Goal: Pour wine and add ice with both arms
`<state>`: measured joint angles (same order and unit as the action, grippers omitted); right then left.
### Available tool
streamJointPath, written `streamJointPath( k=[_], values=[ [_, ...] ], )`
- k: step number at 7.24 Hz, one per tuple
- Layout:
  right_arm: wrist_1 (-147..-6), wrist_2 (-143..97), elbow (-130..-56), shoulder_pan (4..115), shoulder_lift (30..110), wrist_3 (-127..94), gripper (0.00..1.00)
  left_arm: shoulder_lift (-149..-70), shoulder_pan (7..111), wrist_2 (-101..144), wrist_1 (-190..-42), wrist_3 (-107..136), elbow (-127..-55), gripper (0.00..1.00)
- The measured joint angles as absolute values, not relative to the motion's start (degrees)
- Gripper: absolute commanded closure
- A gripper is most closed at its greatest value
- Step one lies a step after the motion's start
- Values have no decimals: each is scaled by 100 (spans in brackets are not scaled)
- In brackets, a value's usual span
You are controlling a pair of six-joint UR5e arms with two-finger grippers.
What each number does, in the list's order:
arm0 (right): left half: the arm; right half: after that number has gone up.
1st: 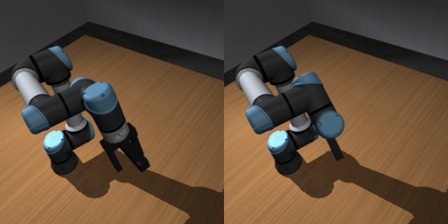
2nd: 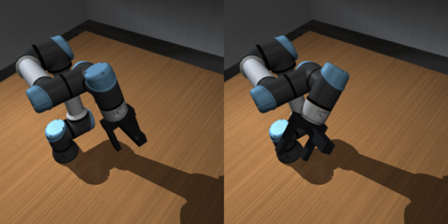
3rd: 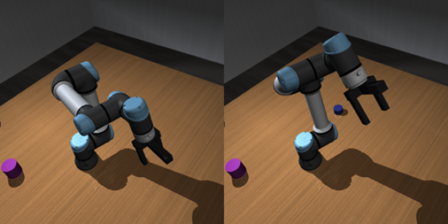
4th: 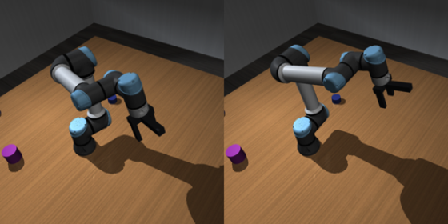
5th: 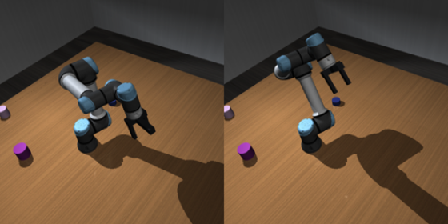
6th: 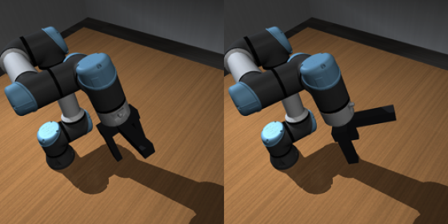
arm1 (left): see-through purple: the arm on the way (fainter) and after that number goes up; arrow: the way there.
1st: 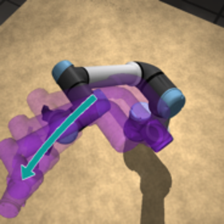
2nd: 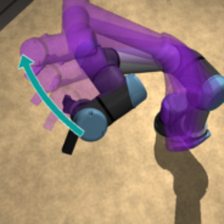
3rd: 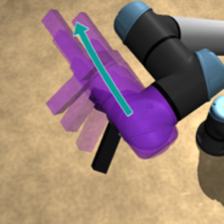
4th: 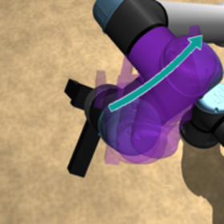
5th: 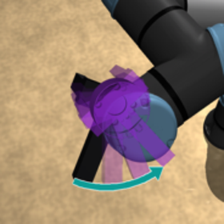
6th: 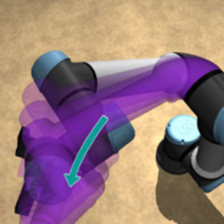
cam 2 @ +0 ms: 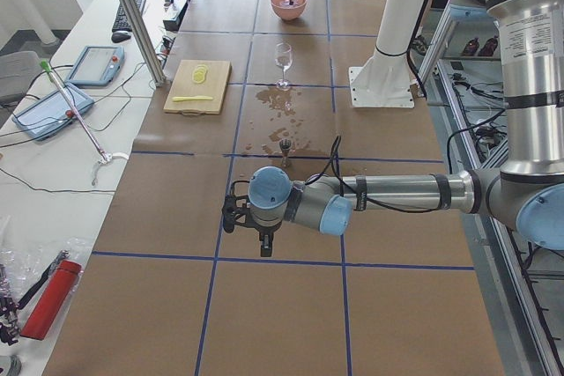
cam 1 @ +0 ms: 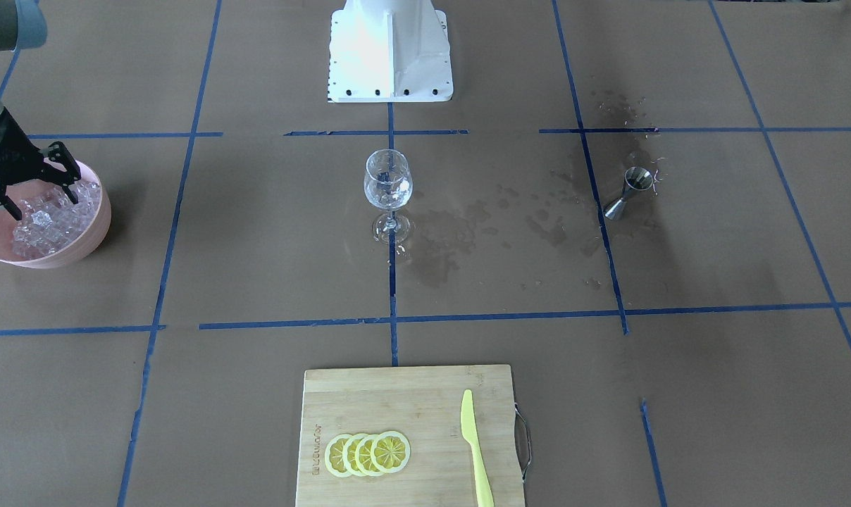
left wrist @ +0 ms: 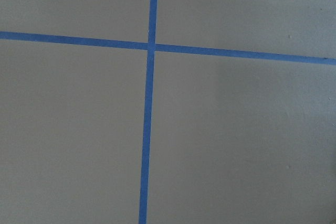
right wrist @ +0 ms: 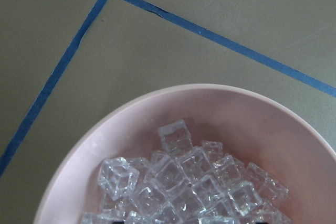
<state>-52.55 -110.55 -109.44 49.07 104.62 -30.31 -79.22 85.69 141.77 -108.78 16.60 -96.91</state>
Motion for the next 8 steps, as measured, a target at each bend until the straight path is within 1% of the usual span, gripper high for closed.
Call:
streamJointPath(
  k=[1,8],
  values=[
    [-5150,-11154,-10869,4909,10457,-2995,25,-7925,8569,14177,-10880,1661,-9691,0],
    [-5086,-11342,-10791,5054,10463,-2960,25,-7936,8569,14177,-10889,1658,-9694,0]
  ],
)
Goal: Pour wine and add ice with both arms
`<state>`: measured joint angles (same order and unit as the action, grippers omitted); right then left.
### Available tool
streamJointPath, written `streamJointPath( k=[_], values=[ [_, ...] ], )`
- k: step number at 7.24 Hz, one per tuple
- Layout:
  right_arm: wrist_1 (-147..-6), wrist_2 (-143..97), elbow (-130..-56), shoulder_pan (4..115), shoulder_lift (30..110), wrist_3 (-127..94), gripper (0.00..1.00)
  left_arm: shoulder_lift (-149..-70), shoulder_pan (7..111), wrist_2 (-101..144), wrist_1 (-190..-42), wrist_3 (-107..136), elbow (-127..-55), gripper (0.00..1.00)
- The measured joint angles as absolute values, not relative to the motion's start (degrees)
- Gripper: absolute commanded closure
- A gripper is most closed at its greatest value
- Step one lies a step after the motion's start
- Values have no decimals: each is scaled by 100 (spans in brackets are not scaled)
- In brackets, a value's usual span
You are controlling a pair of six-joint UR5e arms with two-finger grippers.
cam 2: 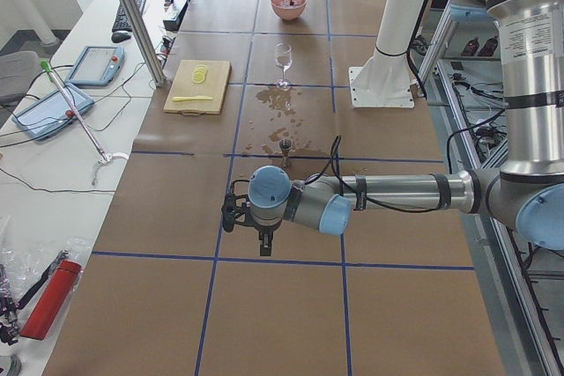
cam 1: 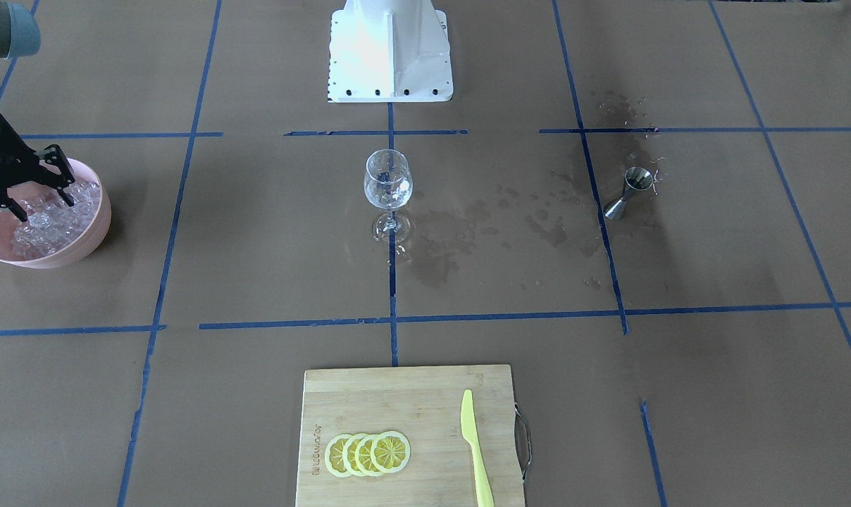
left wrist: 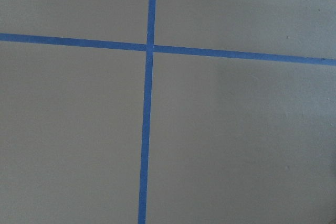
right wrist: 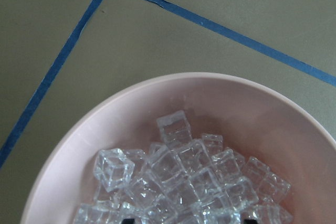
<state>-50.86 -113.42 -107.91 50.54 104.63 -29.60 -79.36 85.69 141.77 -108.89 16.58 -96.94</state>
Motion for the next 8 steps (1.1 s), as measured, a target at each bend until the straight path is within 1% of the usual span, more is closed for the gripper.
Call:
streamJointPath(
  k=[3,4,5,7,8],
  values=[
    [-5100,-11313,-10704,5076,10448,-2954,25,-7939,8569,14177,-10890,1661,-9690,0],
    [-5095,-11313,-10636,5076,10437,-2953,30,-7945,8569,14177,-10890,1659,-9688,0],
    [-5091,-11317,-10602,5077,10430,-2953,40,-7952,8569,14177,-10890,1657,-9687,0],
    [-5089,-11314,-10582,5077,10425,-2962,70,-7961,8569,14177,-10890,1659,-9683,0],
    [-5089,-11314,-10582,5078,10424,-2979,87,-7962,8569,14177,-10890,1655,-9680,0]
  ],
)
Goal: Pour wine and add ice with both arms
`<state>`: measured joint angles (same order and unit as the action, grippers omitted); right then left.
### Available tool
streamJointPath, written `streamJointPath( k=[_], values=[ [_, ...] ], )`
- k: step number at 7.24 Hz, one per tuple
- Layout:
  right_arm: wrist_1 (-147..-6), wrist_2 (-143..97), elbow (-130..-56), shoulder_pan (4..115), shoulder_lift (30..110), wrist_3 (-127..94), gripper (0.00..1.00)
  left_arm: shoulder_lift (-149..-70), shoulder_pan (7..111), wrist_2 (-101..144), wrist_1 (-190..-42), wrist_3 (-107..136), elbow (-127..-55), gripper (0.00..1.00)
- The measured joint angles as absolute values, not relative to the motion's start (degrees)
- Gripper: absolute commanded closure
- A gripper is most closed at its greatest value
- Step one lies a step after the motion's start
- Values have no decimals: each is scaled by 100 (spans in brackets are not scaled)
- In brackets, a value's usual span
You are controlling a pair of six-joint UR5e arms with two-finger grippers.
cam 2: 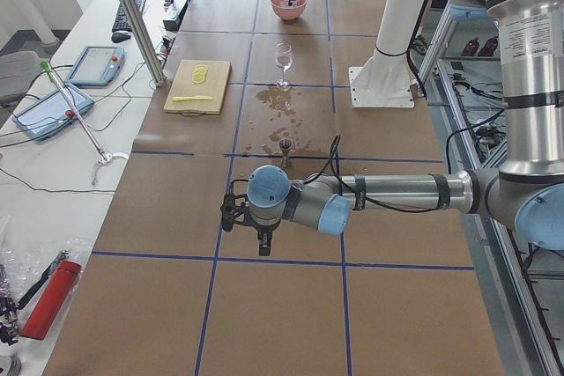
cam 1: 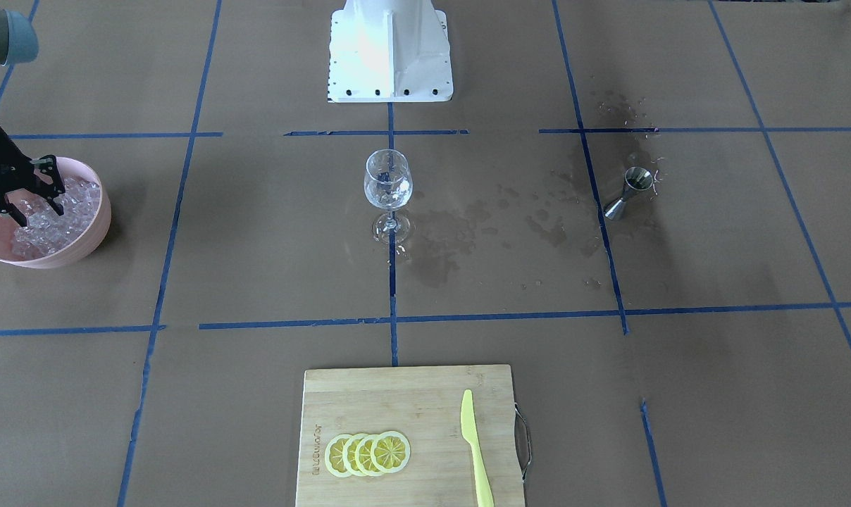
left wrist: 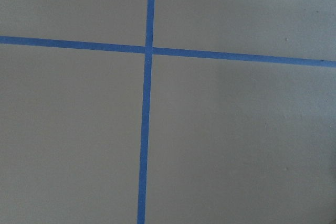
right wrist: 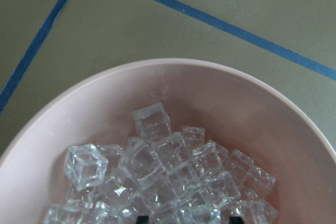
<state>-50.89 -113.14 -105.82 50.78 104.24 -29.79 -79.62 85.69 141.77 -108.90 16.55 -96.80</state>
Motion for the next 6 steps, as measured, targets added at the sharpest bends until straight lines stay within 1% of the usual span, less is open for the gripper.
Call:
streamJointPath(
  k=[1,4,6],
  values=[
    [-5089,-11317,-10585,5085,10424,-2990,100,-7962,8569,14177,-10890,1653,-9679,0],
    [-5083,-11357,-10629,5154,10424,-2989,100,-7963,8569,14177,-10890,1652,-9677,0],
    [-5108,-11618,-10788,5441,10425,-2986,100,-7963,8569,14177,-10890,1652,-9677,0]
  ],
)
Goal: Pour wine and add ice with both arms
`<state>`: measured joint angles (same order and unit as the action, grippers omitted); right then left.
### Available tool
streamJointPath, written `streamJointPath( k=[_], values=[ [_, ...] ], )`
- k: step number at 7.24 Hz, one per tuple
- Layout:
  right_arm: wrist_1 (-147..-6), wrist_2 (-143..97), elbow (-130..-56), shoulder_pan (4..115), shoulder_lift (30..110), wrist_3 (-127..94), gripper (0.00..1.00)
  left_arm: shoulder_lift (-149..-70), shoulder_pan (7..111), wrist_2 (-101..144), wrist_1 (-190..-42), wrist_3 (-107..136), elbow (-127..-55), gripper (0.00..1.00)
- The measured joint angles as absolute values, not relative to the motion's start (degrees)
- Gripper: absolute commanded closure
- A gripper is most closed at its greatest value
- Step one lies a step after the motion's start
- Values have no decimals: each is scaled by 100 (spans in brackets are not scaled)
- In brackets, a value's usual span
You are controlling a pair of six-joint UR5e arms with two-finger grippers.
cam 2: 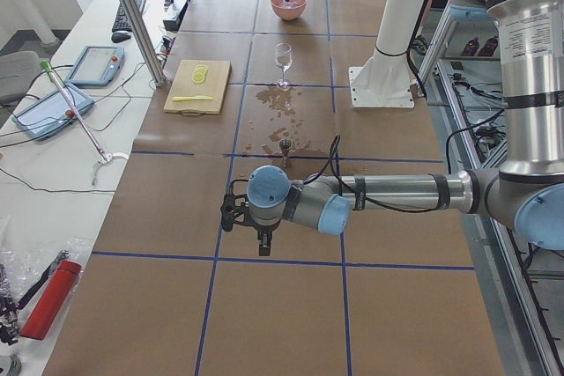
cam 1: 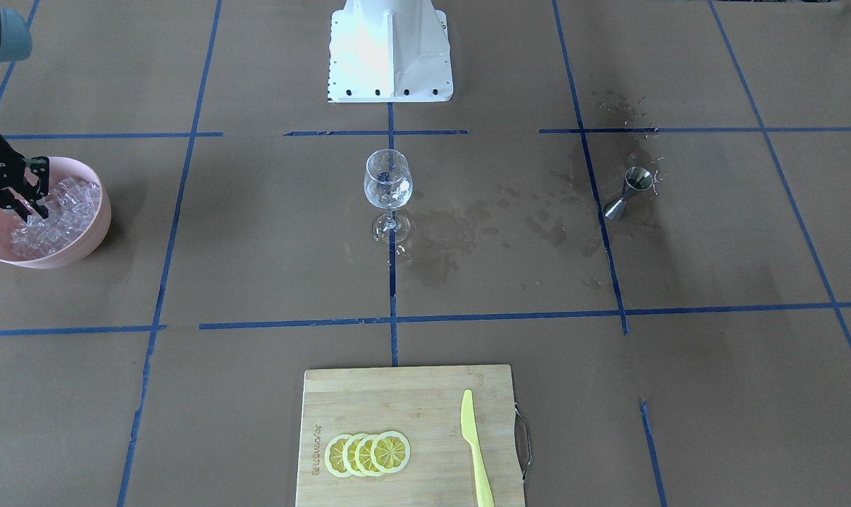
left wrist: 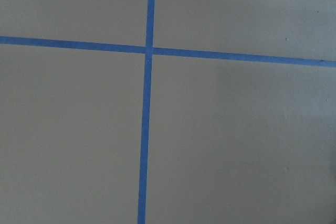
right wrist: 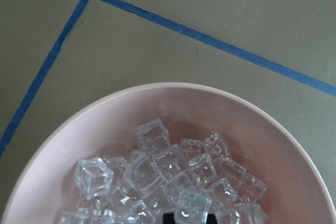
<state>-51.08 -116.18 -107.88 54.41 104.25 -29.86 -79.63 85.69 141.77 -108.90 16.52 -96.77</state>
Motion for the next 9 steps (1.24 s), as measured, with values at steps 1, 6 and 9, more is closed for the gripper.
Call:
streamJointPath(
  k=[1,6,9],
  values=[
    [-5125,-11775,-10973,5611,10427,-2983,100,-7966,8569,14177,-10890,1654,-9678,0],
    [-5404,-12123,-11584,5748,9829,-3031,100,-8029,8513,13901,-10851,1606,-9676,0],
    [-6278,-12106,-11758,5586,8910,-3516,100,-8010,8363,13428,-10487,444,-9708,0]
  ],
)
